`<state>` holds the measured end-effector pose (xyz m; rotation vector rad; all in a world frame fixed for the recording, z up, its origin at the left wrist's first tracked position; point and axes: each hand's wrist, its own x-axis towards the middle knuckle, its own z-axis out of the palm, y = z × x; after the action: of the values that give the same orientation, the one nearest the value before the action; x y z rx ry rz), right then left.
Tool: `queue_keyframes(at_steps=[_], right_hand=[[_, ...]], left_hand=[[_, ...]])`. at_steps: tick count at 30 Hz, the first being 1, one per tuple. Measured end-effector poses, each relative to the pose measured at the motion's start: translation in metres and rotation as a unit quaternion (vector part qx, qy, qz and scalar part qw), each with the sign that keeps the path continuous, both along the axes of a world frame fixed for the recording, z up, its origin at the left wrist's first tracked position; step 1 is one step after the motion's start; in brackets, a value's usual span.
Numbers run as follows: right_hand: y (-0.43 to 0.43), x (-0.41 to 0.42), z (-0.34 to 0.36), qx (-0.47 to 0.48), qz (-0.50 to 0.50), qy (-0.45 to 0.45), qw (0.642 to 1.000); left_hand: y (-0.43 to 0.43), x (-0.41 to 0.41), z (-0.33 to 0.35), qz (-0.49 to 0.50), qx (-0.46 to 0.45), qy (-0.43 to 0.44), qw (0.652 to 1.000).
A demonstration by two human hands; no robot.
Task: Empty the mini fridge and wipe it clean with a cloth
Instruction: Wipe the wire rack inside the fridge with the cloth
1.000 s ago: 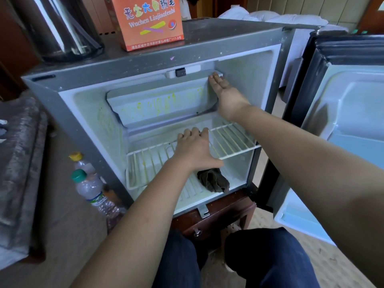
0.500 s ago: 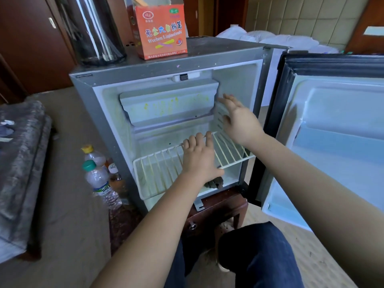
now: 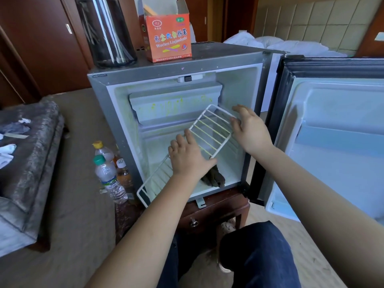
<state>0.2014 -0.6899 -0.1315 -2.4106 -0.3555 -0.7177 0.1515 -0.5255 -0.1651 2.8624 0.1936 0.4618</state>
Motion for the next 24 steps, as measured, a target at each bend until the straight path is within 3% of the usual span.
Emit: queue_keyframes(at_steps=[4, 9, 11, 14, 16, 18, 20, 21, 24], right_hand=[[0.008, -0.013, -0.014, 0.094, -0.001, 0.021, 0.995], [0.04, -0.03, -0.052, 0.266, 0.057, 0.168, 0.947], [0.051, -0.029, -0.066, 0.288, 0.067, 0.176, 0.939], [0.058, -0.013, -0.079, 0.259, 0.035, 0.138, 0.955], [0.058, 0.001, -0.085, 0.249, 0.018, 0.132, 0.959], [0.057, 0.017, -0.092, 0.332, 0.028, 0.176, 0.926], [0.055, 0.032, -0.097, 0.403, 0.033, 0.213, 0.889], [0.055, 0.04, -0.101, 0.398, 0.031, 0.216, 0.891], [0.058, 0.055, -0.116, 0.338, 0.032, 0.207, 0.917]], left_hand=[[0.012, -0.003, -0.008, 0.032, -0.038, -0.035, 0.998], [0.015, 0.009, -0.024, 0.053, -0.081, -0.094, 0.991], [0.014, 0.02, -0.036, 0.06, -0.089, -0.114, 0.988], [0.012, 0.039, -0.051, 0.077, -0.106, -0.136, 0.982], [0.015, 0.05, -0.056, 0.061, -0.113, -0.106, 0.986], [0.024, 0.059, -0.056, 0.001, -0.116, -0.033, 0.993], [0.036, 0.067, -0.053, -0.055, -0.189, 0.033, 0.98], [0.043, 0.071, -0.054, -0.071, -0.252, 0.034, 0.965], [0.063, 0.082, -0.072, -0.026, -0.384, -0.084, 0.919]])
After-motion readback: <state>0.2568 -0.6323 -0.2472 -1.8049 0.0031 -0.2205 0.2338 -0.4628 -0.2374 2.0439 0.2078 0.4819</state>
